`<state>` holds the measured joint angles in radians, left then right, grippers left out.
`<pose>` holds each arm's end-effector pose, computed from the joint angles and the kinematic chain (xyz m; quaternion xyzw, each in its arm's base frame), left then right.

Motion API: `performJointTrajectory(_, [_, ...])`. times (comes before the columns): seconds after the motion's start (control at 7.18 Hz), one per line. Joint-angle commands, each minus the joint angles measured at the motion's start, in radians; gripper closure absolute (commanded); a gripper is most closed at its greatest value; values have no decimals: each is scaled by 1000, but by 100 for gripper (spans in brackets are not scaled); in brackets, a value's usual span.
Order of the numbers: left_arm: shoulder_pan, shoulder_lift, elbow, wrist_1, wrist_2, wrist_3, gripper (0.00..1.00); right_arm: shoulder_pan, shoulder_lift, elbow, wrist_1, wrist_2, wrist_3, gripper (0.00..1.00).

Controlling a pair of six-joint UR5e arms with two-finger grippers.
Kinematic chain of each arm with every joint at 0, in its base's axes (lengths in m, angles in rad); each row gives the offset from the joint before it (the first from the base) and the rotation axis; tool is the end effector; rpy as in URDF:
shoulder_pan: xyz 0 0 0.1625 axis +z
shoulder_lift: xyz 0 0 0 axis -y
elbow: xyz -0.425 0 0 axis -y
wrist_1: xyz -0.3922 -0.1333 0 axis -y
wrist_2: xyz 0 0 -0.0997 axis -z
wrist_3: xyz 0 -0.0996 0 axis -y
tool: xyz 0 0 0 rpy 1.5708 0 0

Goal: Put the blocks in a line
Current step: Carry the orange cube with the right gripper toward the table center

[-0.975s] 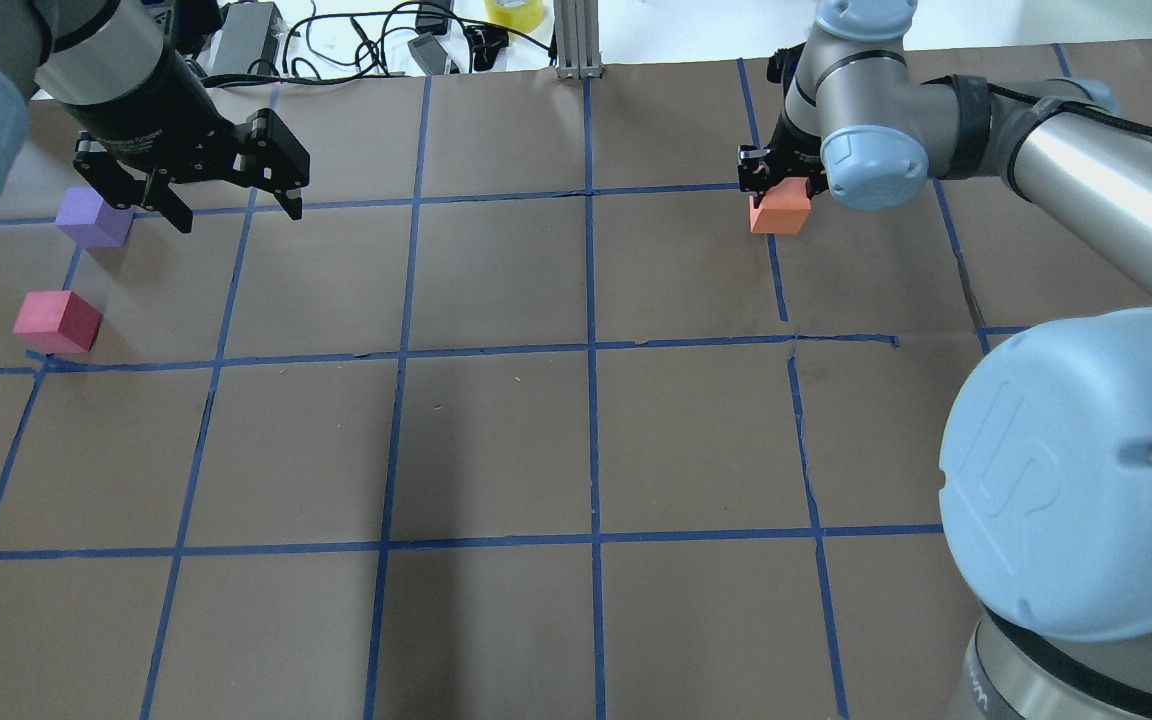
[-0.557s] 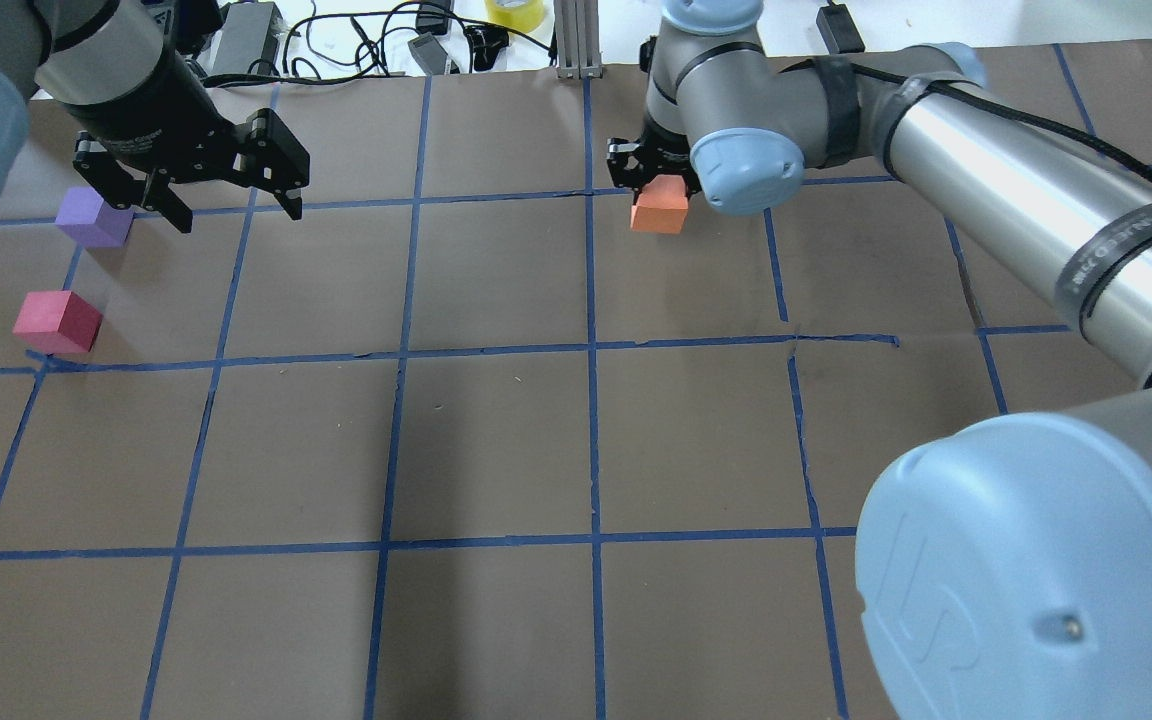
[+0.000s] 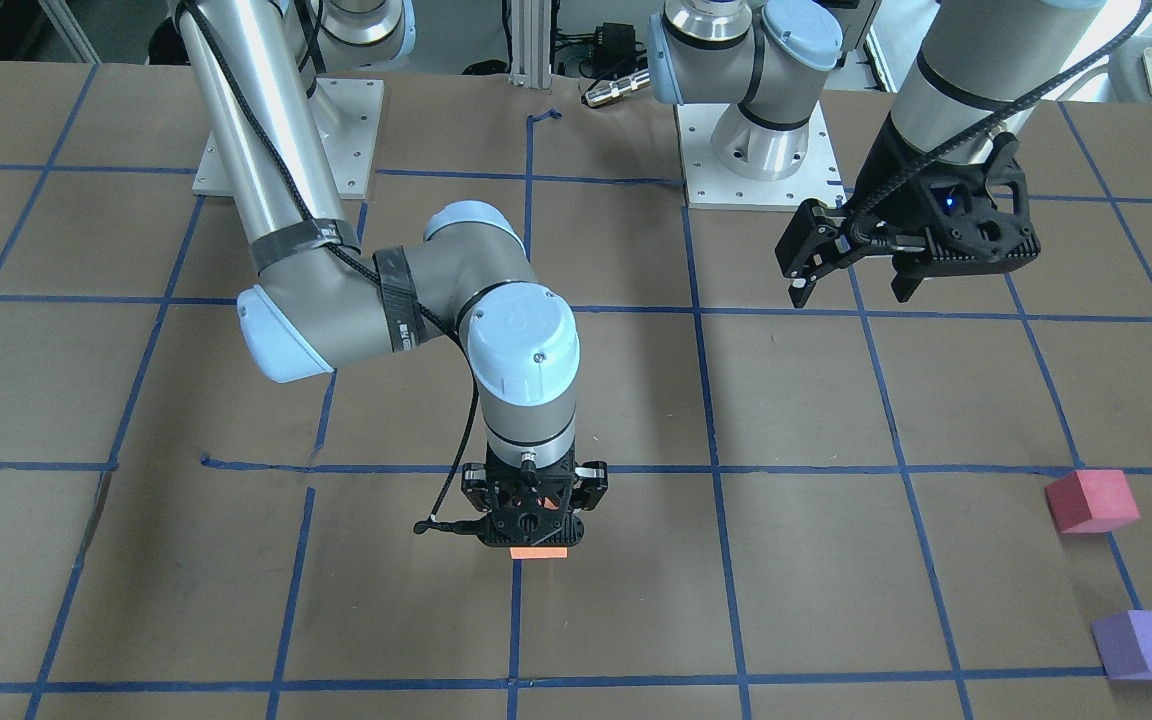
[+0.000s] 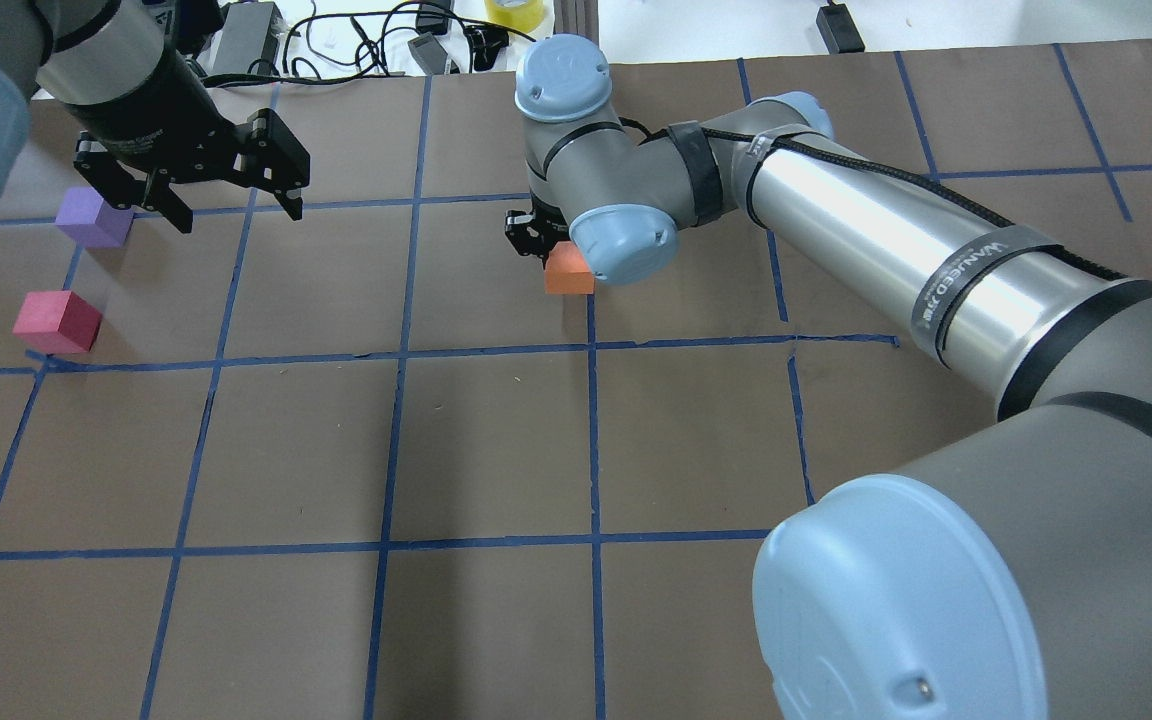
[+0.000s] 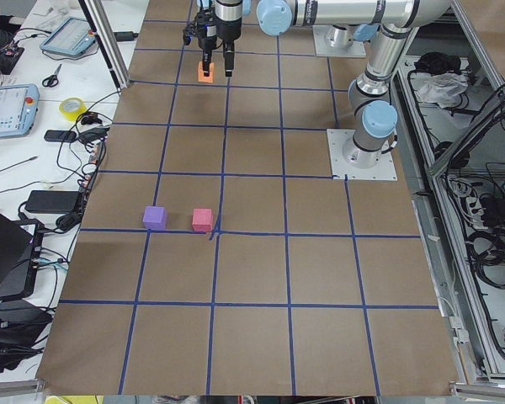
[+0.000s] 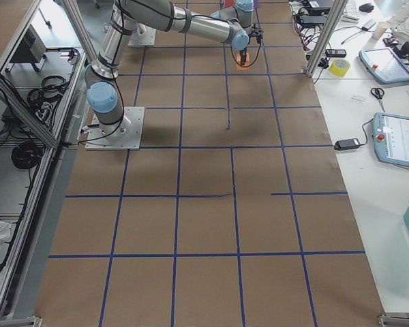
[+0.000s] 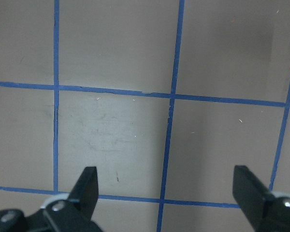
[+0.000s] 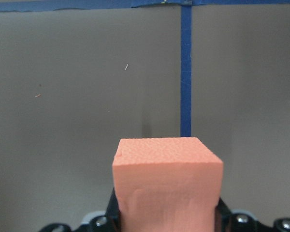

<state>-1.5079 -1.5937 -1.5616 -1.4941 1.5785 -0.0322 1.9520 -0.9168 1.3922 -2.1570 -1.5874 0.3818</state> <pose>-0.1004 -0.5150 0.4889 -0.0476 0.9984 -0.0314 0.0043 0.3891 -0.6169 0.2323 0.0008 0.9984 -0.0545 0.0129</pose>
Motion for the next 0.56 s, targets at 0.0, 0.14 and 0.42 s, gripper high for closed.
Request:
performJointTrajectory(0.0, [0, 0, 0, 0, 0, 2, 0, 8, 39, -10, -9, -46, -56, 79])
performJointTrajectory(0.14, [0, -3, 0, 0, 0, 0, 0, 7, 36, -13, -7, -43, -60, 79])
performJointTrajectory(0.42, [0, -6, 0, 2, 0, 11, 0, 10, 38, -10, -7, -34, -49, 76])
